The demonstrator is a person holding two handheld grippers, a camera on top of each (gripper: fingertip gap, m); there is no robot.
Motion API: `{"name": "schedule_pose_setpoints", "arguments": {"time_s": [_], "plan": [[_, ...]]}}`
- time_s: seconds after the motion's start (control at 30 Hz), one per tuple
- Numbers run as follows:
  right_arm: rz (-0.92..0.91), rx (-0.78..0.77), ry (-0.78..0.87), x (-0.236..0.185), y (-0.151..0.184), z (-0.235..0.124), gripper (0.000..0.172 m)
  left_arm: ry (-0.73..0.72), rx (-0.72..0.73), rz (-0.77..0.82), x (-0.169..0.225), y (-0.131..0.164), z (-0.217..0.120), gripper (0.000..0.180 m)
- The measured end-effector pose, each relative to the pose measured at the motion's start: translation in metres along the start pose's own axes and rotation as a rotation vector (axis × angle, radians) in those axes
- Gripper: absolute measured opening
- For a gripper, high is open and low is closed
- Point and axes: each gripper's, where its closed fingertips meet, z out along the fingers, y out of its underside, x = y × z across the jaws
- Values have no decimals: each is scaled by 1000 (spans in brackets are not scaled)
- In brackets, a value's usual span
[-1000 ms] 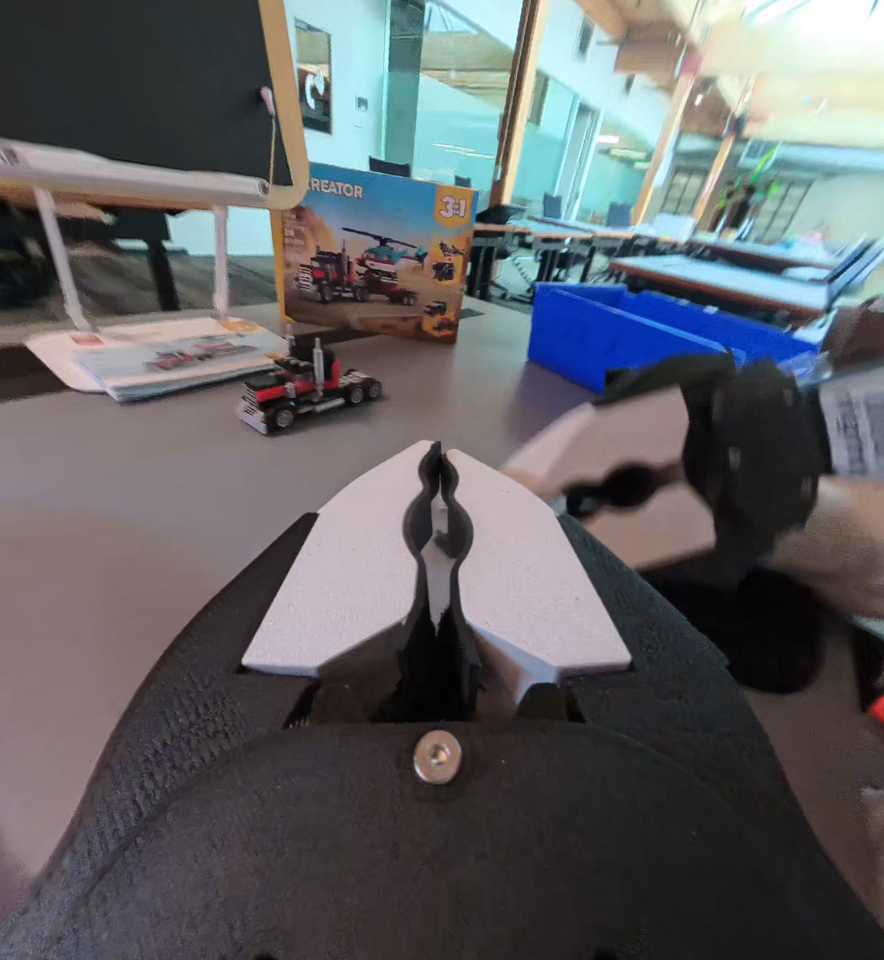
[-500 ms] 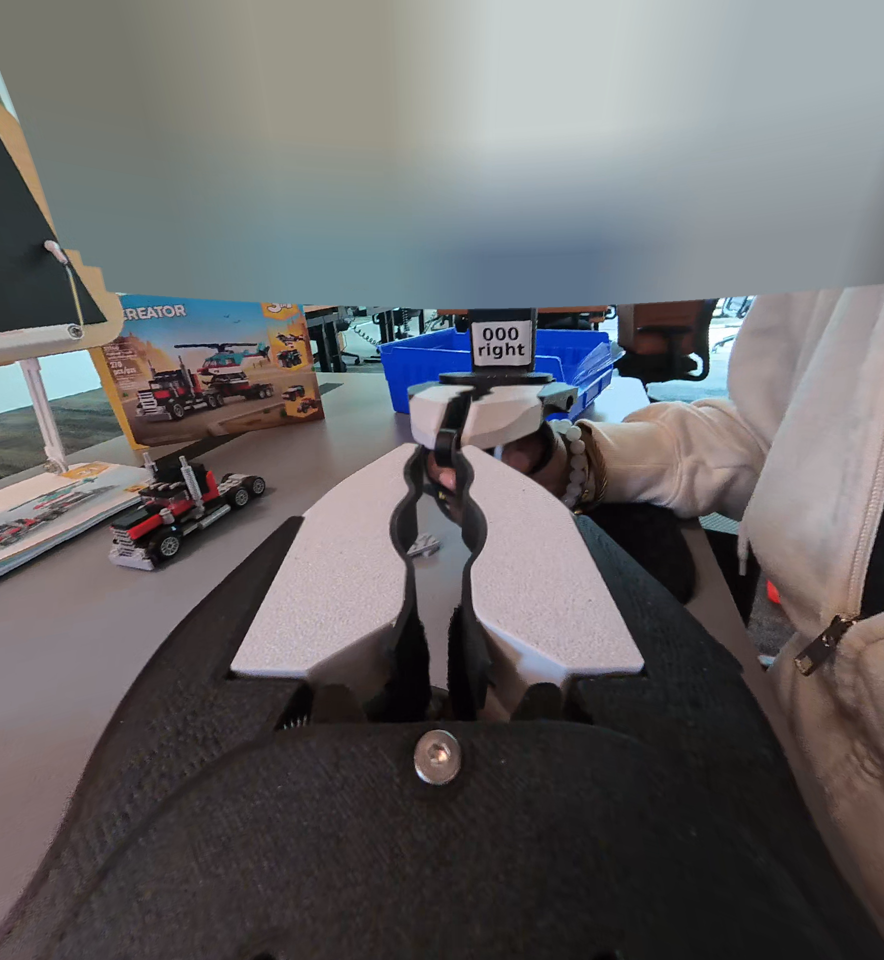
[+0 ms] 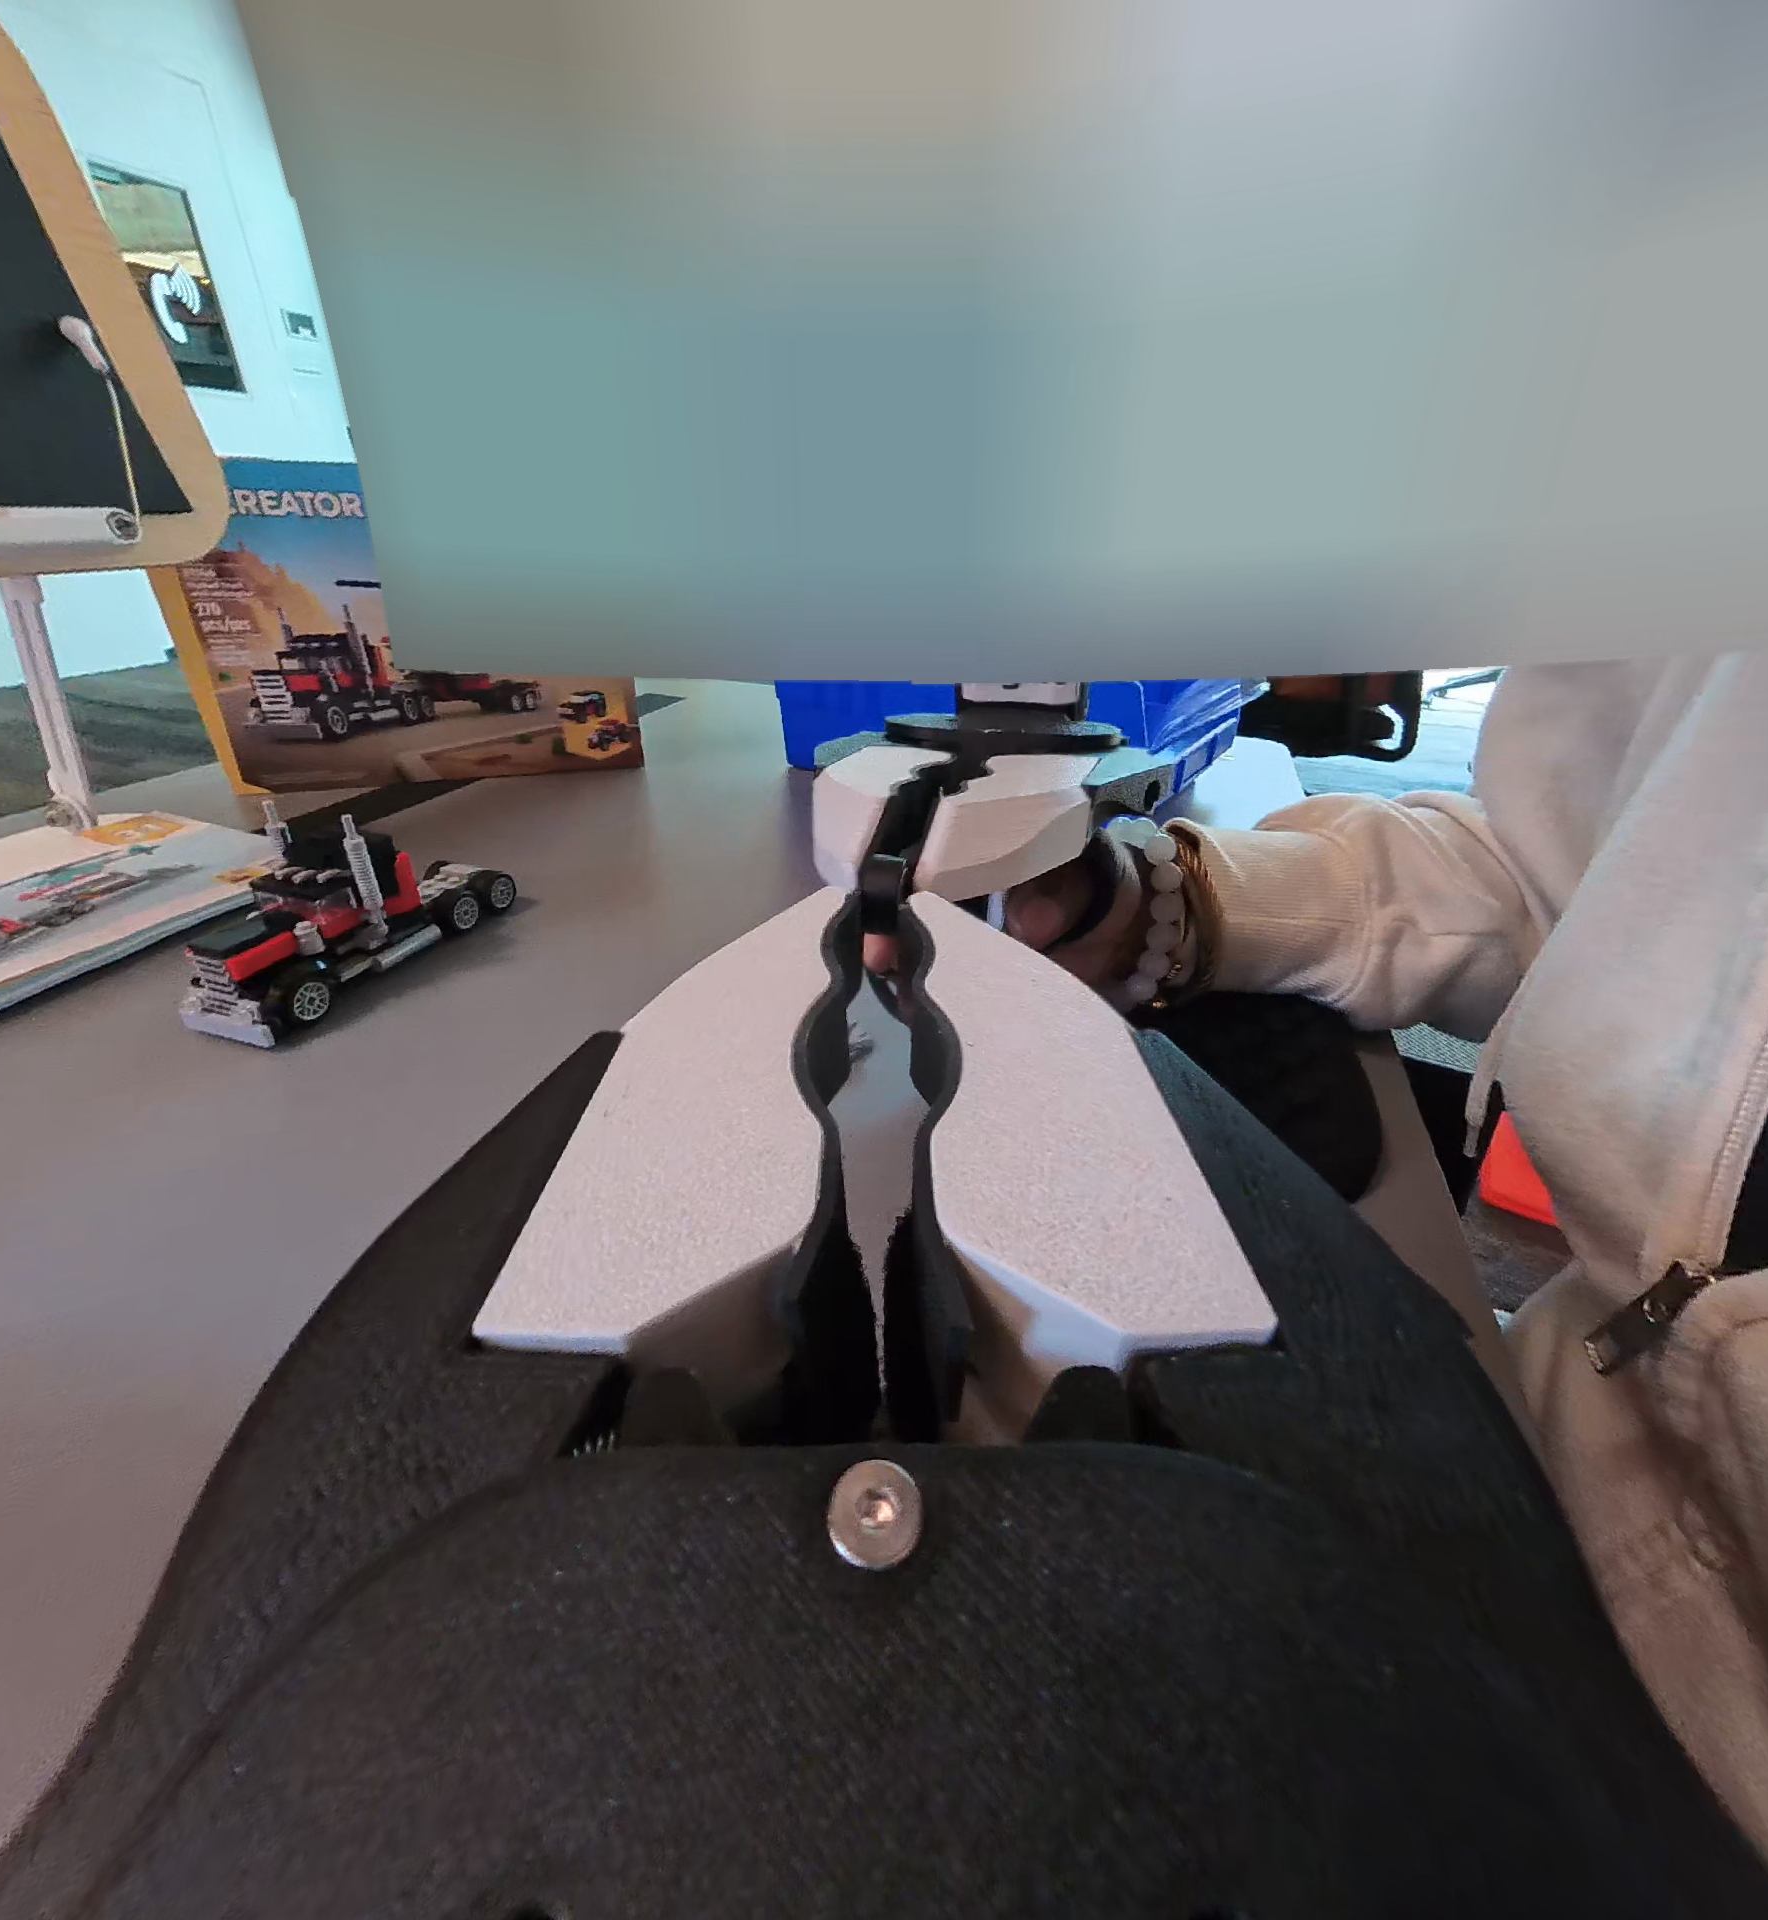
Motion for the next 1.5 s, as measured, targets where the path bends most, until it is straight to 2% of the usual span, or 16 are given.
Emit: {"name": "schedule_pose_setpoints", "arguments": {"time_s": [0.07, 0.13, 0.27, 0.37, 0.5, 0.73, 0.9, 1.0, 1.03, 1.07, 1.1, 1.13, 1.17, 1.2, 1.27, 1.5], "plan": [[-6, -7, 25, 3, 0, 0, 13, -9, -1, -15, -1, 0, 0, 6], [-20, -15, 5, 0, 1, 0, 6, -8, -1, -27, -1, 1, 0, 6], [-99, -69, 59, 5, 5, 0, 6, -28, -15, -31, -3, 4, 1, 6], [-211, -137, 192, 14, 9, -1, 6, -148, -47, 20, -13, 8, 2, 5], [-323, -224, 338, 22, 13, -2, 5, -340, -101, 169, -22, 13, 3, 5], [-344, -303, 498, 30, 21, -5, 5, -521, -204, 351, -29, 20, 4, 5], [-385, -312, 617, 30, 17, -4, 4, -621, -193, 329, -33, 18, 2, 4], [-391, -297, 594, 28, 15, 0, 3, -666, -180, 329, -34, 16, 0, 4], [-390, -298, 514, 20, 16, 4, 3, -679, -182, 308, -37, 17, -2, 3], [-366, -298, 302, -7, 24, 18, 0, -718, -165, 272, -44, 15, -8, 0], [-322, -365, 214, -21, 39, 24, 0, -692, -122, 212, -46, 10, -10, 0], [-390, -471, 219, -20, 56, 24, 0, -601, -102, 144, -40, 8, -4, 0], [-471, -512, 253, -12, 59, 19, 0, -525, -123, 126, -30, 10, 3, 0], [-438, -492, 250, -8, 54, 15, 0, -493, -157, 165, -22, 16, 8, 0], [-327, -441, 239, -1, 47, 6, 0, -517, -164, 213, -21, 18, 5, 0], [-291, -475, 252, 14, 54, -9, 0, -365, -137, -17, -29, 19, 1, 0]]}}
